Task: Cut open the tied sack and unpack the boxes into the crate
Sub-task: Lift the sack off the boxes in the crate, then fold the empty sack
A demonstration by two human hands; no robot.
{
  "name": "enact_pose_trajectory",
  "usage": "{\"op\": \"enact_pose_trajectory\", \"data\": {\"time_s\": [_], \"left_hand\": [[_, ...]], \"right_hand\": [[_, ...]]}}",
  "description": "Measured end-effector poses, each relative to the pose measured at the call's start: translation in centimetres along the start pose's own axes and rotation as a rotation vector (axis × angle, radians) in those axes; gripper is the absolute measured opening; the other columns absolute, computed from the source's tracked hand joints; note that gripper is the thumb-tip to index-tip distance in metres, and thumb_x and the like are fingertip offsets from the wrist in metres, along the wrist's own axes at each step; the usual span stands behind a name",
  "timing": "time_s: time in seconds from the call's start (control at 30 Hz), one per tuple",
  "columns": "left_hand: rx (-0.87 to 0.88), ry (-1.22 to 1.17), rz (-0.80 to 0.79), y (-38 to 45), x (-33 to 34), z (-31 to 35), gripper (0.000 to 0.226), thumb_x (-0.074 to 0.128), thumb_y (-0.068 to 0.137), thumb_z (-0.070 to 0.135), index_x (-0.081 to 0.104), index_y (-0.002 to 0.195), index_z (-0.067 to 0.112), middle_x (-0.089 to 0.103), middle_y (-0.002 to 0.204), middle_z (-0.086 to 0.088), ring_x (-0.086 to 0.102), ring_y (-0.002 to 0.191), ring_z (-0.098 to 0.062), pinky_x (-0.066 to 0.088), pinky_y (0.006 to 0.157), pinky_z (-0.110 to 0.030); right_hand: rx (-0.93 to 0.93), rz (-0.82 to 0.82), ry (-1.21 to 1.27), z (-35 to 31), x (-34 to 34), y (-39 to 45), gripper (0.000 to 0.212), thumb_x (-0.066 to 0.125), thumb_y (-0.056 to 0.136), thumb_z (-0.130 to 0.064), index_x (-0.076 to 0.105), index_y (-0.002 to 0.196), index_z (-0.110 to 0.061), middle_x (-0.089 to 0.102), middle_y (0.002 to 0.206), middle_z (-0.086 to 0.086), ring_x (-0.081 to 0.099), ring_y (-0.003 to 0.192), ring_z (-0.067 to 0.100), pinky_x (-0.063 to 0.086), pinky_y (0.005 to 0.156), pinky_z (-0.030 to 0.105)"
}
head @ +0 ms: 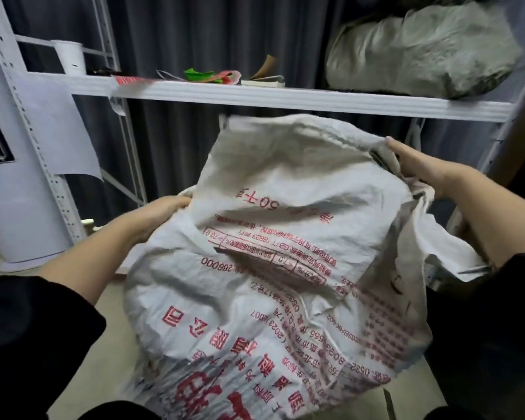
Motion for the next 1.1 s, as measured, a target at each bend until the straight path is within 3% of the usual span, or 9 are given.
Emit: {"op": "enact_pose_trajectory", "data": {"time_s": [0.1,0.27,0.4,0.57,0.67,0.73,0.83,0.97,1.1], "left_hand": [[-0.142,0.087,-0.303,-1.4,1.8,-0.9,0.043,0.074,0.071,0.046,0.065,0.113,0.04,0.072,0.111,0.005,0.069,0.1,-0.015,0.057,0.082,-0.031],[-0.169,-0.122,-0.166,-0.8,1.9,-1.6,0.032,0.065,0.077,0.029,0.065,0.108,0.036,0.074,0.105,0.003,0.072,0.089,-0.015,0.058,0.077,-0.03],[-0.071,-0.379,0.034,0.4,0.1,-1.3,0.023,0.051,0.095,0.027,0.069,0.109,0.027,0.074,0.105,0.002,0.071,0.091,-0.015,0.055,0.084,-0.032],[-0.066,-0.29,-0.016,1.3,3.0,-0.3,0.025,0.049,0.096,0.028,0.071,0.109,0.028,0.067,0.122,-0.003,0.063,0.109,-0.021,0.048,0.095,-0.036],[-0.084,-0.227,-0.062,1.6,5.2,-0.2,0.031,0.047,0.098,0.03,0.062,0.124,0.025,0.067,0.122,-0.003,0.061,0.115,-0.022,0.045,0.101,-0.038],[-0.104,-0.205,-0.116,1.3,6.1,-0.5,0.031,0.044,0.099,0.032,0.061,0.124,0.028,0.068,0.12,0.001,0.064,0.112,-0.019,0.048,0.096,-0.034],[-0.096,-0.095,-0.169,0.5,6.7,-0.9,0.034,0.042,0.099,0.037,0.058,0.128,0.027,0.062,0.129,0.002,0.061,0.116,-0.017,0.047,0.094,-0.031],[0.013,0.382,-0.057,-0.4,5.0,-1.3,0.084,0.042,0.077,0.079,0.038,0.143,0.028,0.039,0.15,-0.003,0.036,0.138,-0.02,0.031,0.108,-0.031],[0.036,0.441,-0.109,-0.3,4.8,-1.6,0.034,0.033,0.1,0.049,0.04,0.132,0.04,0.042,0.13,0.024,0.035,0.131,-0.005,0.023,0.105,-0.017]], "right_hand": [[0.189,0.16,-0.451,1.4,0.1,0.2,0.093,0.048,0.061,-0.089,0.065,0.117,-0.016,0.065,0.121,0.006,0.061,0.111,0.028,0.04,0.104,0.037],[0.231,0.546,-1.074,1.2,-0.7,0.7,0.072,0.039,0.083,-0.071,0.054,0.12,-0.012,0.059,0.124,0.011,0.057,0.108,0.031,0.042,0.081,0.036],[0.209,0.39,-0.889,2.9,-1.2,1.0,0.075,0.059,0.078,-0.058,0.04,0.134,-0.012,0.049,0.135,0.015,0.052,0.117,0.033,0.043,0.1,0.041],[-0.637,0.734,-0.65,-4.8,4.5,-1.6,0.112,0.075,0.068,-0.056,0.012,0.151,-0.016,0.021,0.156,0.006,0.024,0.143,0.021,0.023,0.112,0.042],[-0.712,0.602,-0.207,-8.6,6.3,-0.1,0.135,0.077,0.051,-0.061,0.001,0.152,-0.014,0.016,0.158,0.005,0.018,0.145,0.015,0.018,0.115,0.033],[-0.663,0.494,-0.247,-10.3,6.5,1.2,0.111,0.078,0.059,-0.053,0.022,0.148,-0.017,0.037,0.145,0.001,0.036,0.134,0.011,0.029,0.109,0.028],[-0.67,0.36,-0.303,-11.0,6.9,2.1,0.014,0.069,0.083,-0.028,0.064,0.093,-0.019,0.057,0.077,-0.009,0.05,0.07,-0.001,0.041,0.07,0.022],[-0.713,0.571,-0.001,-10.2,5.3,1.9,0.025,0.055,0.09,-0.019,0.049,0.066,-0.023,0.044,0.062,-0.01,0.039,0.046,-0.006,0.031,0.048,0.013],[-0.622,0.675,-0.039,-9.2,4.7,2.6,0.018,0.053,0.087,-0.029,0.055,0.07,-0.024,0.052,0.067,-0.013,0.046,0.064,0.004,0.037,0.061,0.024]]}}
Point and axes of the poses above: each hand's wrist, its own y-axis towards the middle knuckle, its own x-axis out of the palm, z = x × y, the point moved 6 cm from there along y, towards the middle knuckle
